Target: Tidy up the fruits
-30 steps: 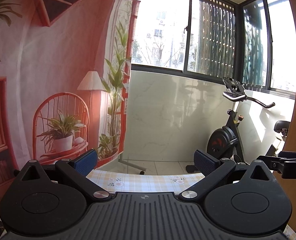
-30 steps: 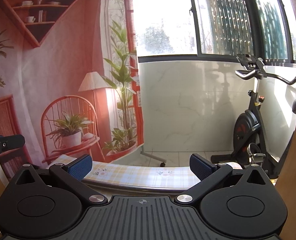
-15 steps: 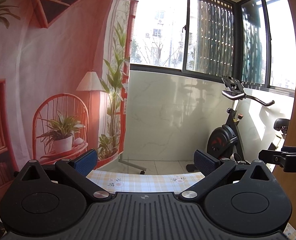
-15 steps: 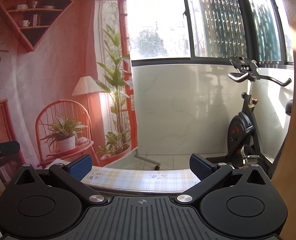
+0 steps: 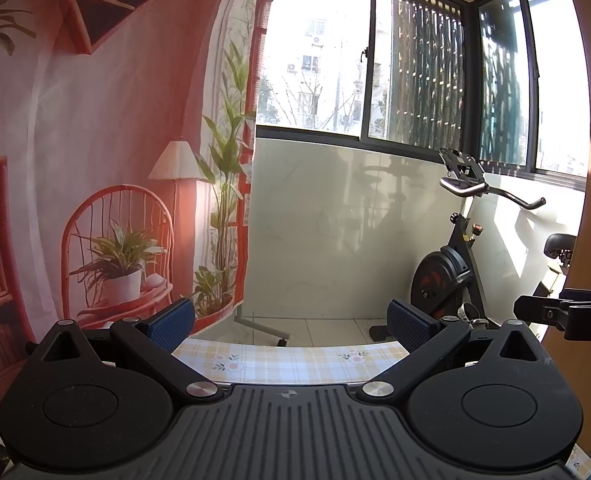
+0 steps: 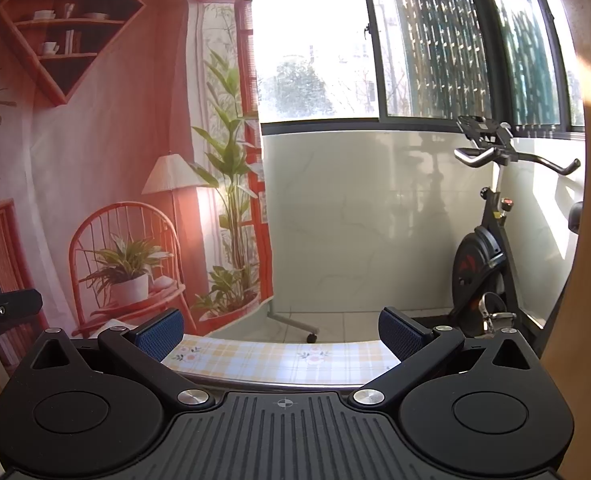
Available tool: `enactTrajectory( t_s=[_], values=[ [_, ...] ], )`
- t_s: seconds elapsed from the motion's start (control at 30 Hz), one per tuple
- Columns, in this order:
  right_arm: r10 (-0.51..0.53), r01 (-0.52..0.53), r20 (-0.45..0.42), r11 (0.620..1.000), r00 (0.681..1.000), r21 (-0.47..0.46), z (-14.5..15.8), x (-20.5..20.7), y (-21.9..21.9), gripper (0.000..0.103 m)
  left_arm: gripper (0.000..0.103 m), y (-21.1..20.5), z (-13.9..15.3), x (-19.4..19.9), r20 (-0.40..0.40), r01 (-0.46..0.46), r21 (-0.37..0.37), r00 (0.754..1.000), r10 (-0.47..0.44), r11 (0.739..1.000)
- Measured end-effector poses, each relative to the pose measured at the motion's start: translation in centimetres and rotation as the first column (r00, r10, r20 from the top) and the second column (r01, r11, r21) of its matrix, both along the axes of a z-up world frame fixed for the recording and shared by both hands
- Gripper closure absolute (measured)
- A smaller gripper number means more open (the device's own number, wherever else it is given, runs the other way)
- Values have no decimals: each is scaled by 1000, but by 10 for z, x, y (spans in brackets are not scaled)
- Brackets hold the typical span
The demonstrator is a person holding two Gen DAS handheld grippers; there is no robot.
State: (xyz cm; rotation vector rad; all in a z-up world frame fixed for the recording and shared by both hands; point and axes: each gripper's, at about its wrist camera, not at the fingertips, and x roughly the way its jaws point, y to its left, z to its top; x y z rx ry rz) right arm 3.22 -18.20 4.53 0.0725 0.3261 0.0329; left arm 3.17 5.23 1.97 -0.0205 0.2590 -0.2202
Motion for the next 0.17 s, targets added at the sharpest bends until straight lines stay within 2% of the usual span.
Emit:
enactTrajectory(
  t_s=[0.17],
  values=[
    [0, 0, -4, 1000, 1000, 1, -1, 1, 1, 0, 0, 1, -1, 2, -3, -3, 3, 1000, 3, 1000]
  ],
)
